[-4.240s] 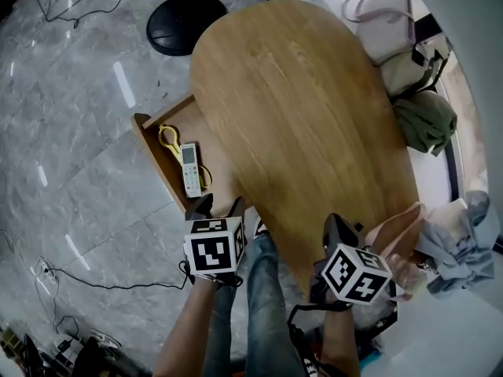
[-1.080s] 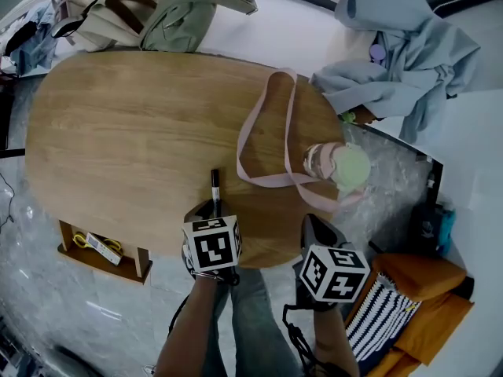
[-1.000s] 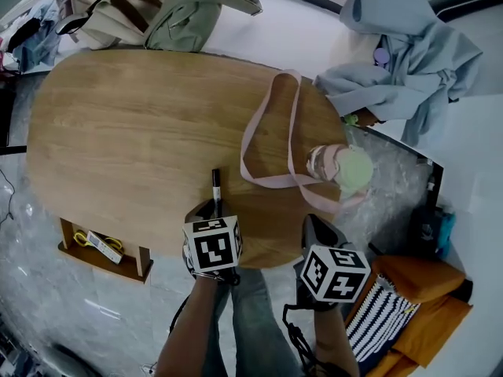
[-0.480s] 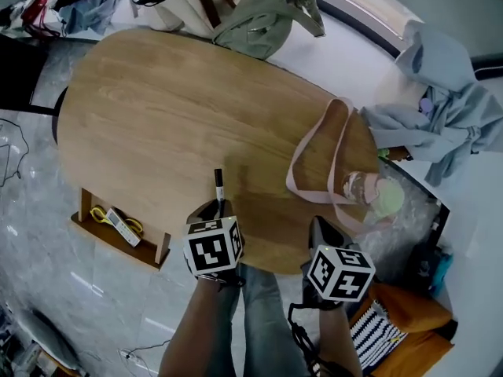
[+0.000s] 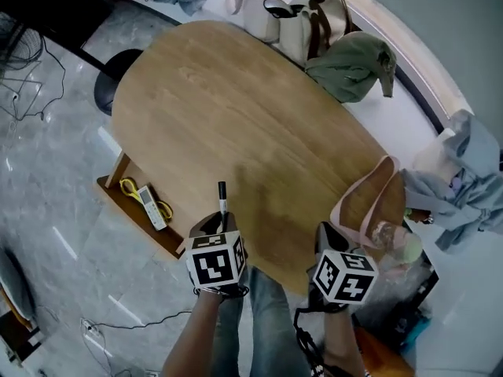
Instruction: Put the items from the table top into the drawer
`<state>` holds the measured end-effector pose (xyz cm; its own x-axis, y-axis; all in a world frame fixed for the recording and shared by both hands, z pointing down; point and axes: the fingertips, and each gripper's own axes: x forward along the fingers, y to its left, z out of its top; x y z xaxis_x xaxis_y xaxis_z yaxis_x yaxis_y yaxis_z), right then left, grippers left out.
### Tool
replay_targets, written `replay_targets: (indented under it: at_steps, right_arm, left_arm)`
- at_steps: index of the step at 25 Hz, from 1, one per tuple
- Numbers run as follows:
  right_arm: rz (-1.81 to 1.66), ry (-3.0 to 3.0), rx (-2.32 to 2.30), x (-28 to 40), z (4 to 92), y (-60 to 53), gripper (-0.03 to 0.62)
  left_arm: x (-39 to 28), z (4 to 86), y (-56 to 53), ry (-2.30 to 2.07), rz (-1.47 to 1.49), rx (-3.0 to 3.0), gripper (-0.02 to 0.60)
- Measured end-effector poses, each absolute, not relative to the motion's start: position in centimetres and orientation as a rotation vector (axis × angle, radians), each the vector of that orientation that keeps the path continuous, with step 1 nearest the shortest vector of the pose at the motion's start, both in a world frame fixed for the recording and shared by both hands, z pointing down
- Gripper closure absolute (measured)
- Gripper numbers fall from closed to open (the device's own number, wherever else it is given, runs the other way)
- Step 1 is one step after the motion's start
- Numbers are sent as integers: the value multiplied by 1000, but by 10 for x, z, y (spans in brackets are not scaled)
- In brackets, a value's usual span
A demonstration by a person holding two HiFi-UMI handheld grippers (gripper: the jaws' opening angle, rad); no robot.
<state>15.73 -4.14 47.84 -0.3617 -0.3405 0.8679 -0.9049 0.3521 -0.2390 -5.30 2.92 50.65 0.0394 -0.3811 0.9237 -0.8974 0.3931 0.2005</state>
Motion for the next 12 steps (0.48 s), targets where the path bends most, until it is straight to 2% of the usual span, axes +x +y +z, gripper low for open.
replay_targets:
  at_steps: [12]
  right_arm:
    - [775,-1966,778,27,471,-30,589]
  left_arm:
    - [-165,501,111,-1718,393,899,518]
